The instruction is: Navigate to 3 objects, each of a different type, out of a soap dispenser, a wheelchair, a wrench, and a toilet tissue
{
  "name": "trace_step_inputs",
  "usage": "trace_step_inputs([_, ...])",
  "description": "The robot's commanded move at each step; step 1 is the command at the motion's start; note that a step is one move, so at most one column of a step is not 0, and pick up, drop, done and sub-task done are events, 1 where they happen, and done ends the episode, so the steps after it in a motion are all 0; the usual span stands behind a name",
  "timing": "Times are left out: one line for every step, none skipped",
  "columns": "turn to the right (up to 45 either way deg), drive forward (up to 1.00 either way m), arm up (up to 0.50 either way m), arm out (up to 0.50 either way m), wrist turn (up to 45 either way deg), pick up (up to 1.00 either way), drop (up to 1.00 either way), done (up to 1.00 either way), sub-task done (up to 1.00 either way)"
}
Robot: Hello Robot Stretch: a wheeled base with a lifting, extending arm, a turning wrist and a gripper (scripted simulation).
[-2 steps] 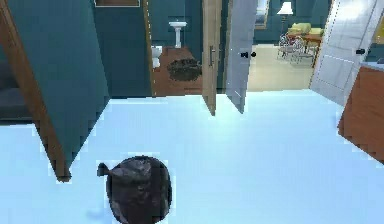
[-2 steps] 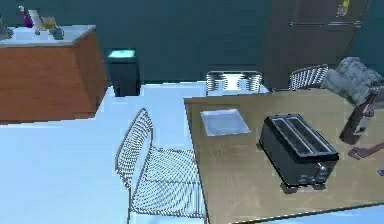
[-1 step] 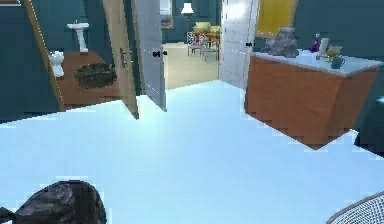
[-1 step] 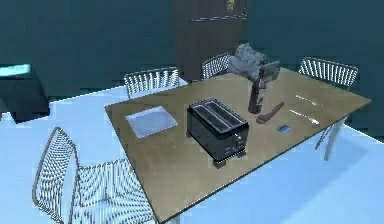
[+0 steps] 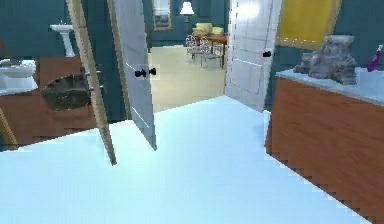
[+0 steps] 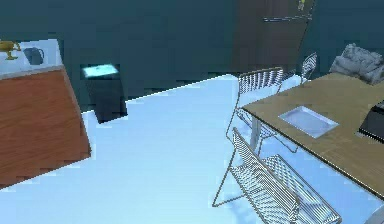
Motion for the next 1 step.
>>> trace_step_inputs([6.0, 0.0, 0.0, 0.0, 0.0, 0.0, 0.0, 0.0, 0.0])
